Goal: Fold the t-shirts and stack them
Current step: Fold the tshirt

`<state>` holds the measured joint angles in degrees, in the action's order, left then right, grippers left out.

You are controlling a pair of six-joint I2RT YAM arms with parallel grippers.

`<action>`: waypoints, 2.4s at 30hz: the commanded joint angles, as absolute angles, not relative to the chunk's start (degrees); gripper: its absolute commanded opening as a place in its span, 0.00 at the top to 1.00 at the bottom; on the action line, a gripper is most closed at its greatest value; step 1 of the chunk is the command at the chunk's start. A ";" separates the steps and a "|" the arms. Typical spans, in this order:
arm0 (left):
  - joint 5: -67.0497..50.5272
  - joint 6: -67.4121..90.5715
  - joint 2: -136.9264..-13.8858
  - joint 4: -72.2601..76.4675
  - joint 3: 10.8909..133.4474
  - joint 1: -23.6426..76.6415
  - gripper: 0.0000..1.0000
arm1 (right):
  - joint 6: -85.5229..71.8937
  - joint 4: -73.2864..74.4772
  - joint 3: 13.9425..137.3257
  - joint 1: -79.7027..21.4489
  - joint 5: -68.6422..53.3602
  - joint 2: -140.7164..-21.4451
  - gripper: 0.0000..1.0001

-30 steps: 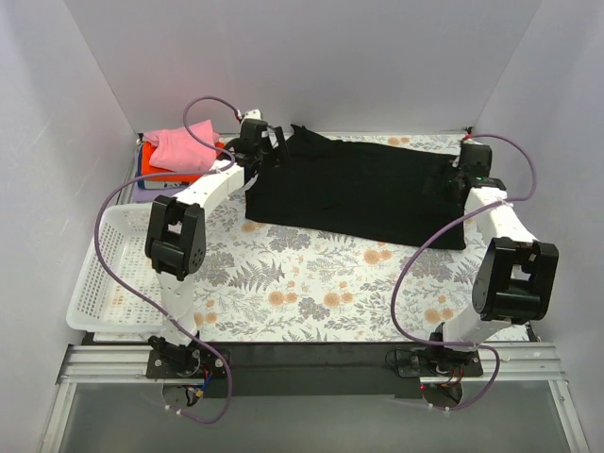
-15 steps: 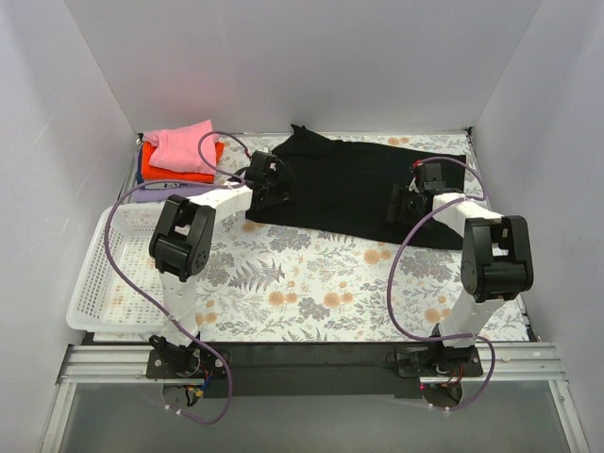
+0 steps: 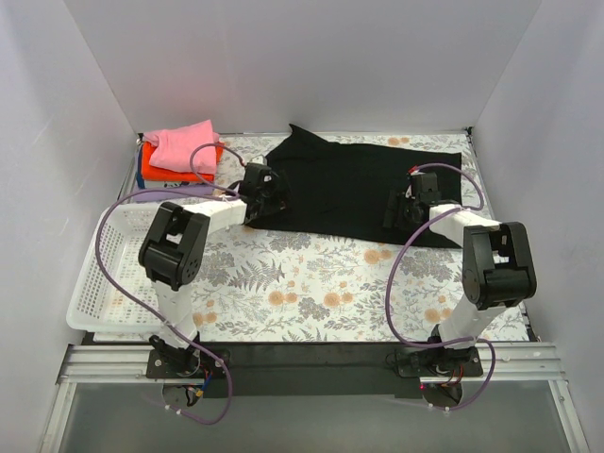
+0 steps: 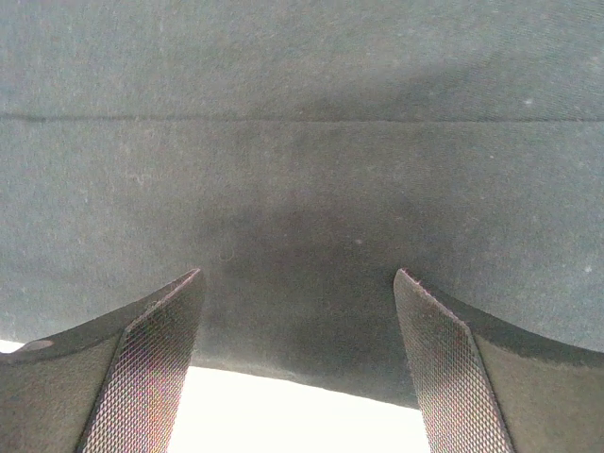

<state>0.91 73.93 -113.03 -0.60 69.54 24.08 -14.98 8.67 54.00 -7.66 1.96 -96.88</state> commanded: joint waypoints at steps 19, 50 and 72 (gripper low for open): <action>1.58 77.61 -88.69 -9.40 44.74 24.87 0.05 | -18.37 19.41 37.79 -9.75 -6.51 -82.36 0.11; 0.09 74.79 -105.03 -8.88 63.74 25.14 0.04 | -13.89 19.60 52.21 -10.02 6.68 -92.37 0.04; 0.09 77.69 -97.39 -3.87 44.48 25.14 0.04 | -16.00 22.15 40.70 -11.51 6.07 -86.05 0.04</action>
